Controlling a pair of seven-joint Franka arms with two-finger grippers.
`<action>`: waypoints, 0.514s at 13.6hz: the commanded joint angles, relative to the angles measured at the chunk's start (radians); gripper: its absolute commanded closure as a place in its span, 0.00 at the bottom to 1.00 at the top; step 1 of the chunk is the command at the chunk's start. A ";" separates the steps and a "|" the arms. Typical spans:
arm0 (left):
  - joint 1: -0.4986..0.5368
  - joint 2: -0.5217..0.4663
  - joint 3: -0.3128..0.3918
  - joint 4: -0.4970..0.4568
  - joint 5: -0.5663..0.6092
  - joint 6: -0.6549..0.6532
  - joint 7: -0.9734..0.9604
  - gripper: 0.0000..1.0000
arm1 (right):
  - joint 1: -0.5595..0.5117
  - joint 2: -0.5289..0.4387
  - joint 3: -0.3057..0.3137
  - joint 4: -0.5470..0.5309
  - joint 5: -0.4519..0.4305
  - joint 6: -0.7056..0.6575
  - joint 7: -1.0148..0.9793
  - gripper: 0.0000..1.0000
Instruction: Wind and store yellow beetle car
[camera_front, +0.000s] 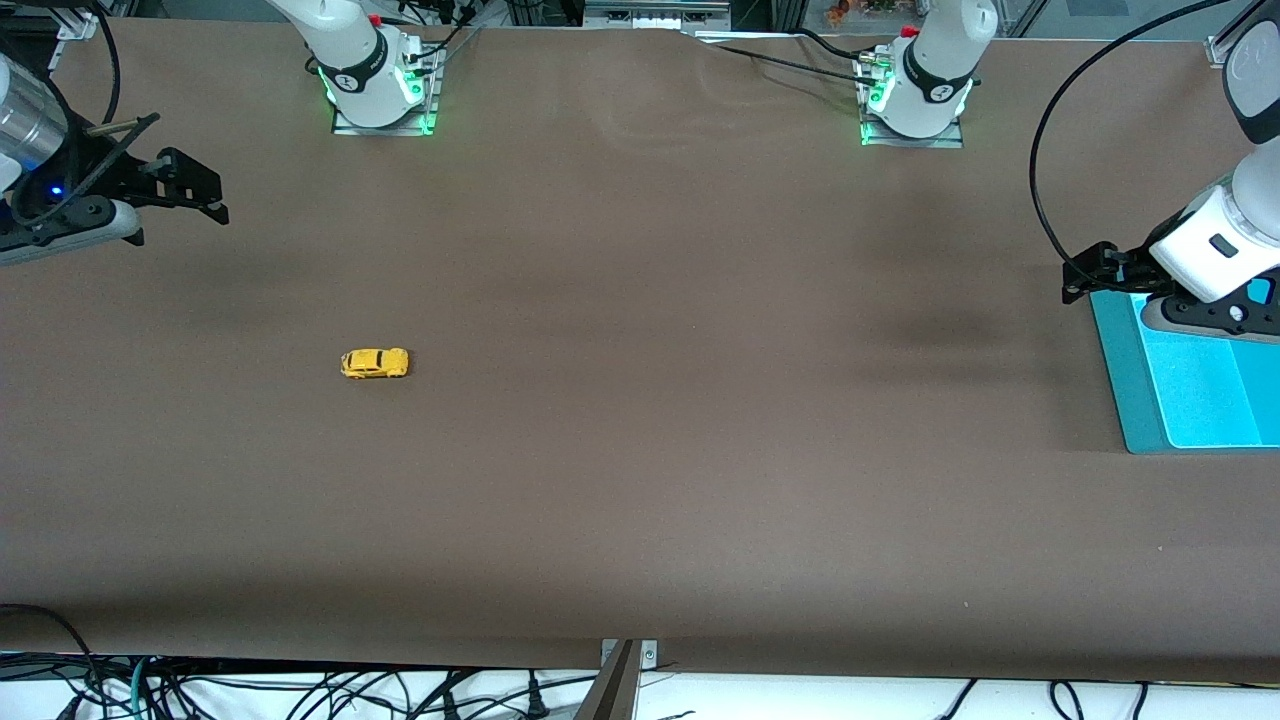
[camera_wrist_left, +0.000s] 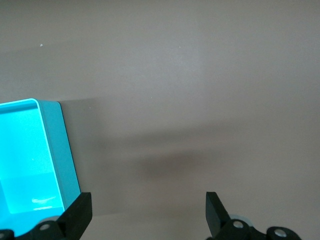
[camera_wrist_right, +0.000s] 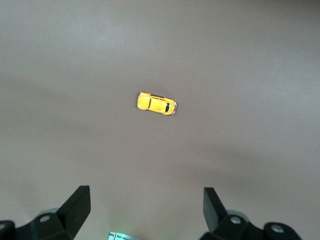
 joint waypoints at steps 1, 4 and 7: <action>0.006 0.017 -0.005 0.036 0.014 -0.028 0.002 0.00 | 0.009 -0.009 0.000 -0.094 0.002 0.077 -0.004 0.00; 0.006 0.017 -0.005 0.036 0.014 -0.028 0.002 0.00 | 0.009 -0.003 0.005 -0.254 0.005 0.237 -0.198 0.00; 0.006 0.017 -0.005 0.036 0.014 -0.028 0.002 0.00 | 0.009 0.034 0.043 -0.354 0.007 0.390 -0.300 0.00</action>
